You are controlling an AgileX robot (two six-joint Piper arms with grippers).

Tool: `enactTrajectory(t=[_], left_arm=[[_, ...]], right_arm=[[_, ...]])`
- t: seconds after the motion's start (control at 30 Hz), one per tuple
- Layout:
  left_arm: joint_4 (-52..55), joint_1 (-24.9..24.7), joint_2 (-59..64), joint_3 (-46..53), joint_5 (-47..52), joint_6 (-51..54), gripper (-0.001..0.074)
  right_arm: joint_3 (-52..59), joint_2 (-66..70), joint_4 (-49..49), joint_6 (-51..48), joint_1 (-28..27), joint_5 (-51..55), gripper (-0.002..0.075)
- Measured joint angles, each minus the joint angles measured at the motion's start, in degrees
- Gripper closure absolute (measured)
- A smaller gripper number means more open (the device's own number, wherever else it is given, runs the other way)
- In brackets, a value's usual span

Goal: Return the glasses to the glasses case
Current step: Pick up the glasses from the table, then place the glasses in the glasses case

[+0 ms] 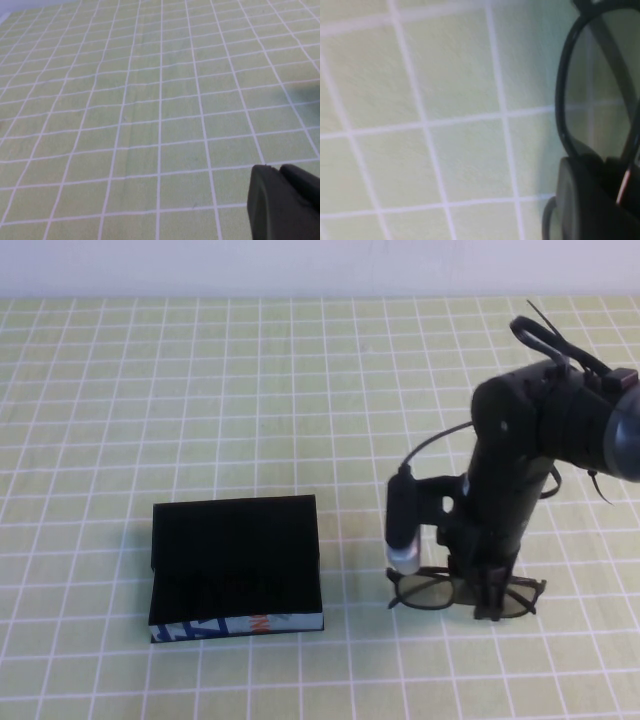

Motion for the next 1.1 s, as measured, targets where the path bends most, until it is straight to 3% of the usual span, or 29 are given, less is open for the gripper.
enactTrajectory(t=[0.17, 0.57, 1.1], left_arm=[[0.0, 0.0, 0.0, 0.0, 0.0, 0.0, 0.0735], [0.0, 0.0, 0.0, 0.0, 0.0, 0.0, 0.0735], [0.0, 0.0, 0.0, 0.0, 0.0, 0.0, 0.0735]], right_arm=[[-7.71, -0.81, 0.35, 4.42, 5.71, 5.89, 0.0672], [-29.01, 10.04, -2.73, 7.86, 19.88, 7.24, 0.0672], [-40.14, 17.75, -3.8, 7.84, 24.05, 7.73, 0.0672]])
